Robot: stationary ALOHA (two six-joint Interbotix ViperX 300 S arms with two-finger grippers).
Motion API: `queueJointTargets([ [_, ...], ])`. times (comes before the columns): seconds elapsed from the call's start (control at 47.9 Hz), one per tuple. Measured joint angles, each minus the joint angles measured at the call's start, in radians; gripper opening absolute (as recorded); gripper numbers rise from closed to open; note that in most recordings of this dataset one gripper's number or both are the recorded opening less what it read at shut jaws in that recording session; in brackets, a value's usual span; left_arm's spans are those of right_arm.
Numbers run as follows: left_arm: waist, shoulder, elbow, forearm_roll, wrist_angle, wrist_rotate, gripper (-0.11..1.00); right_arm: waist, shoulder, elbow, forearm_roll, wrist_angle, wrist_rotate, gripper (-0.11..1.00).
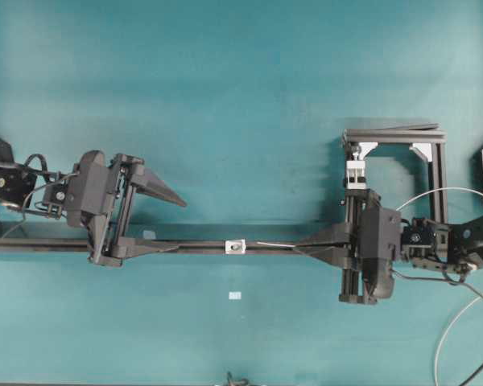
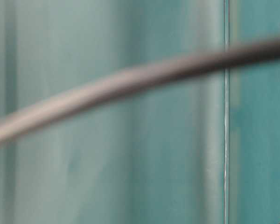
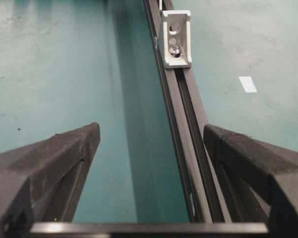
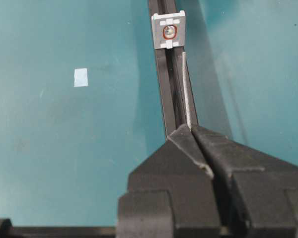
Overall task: Insert the wire through the hole in the metal fitting marked with a red label.
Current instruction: 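Align the wire tip with the red-ringed hole in the white bracket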
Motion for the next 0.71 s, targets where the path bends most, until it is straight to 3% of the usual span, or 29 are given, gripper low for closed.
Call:
queueJointTargets([
  [0.709,0.000,0.000,-0.015,0.002,0.028,0.000,0.68,0.002,0.000,-0.014,0.000,0.000,0.000,-0.01],
])
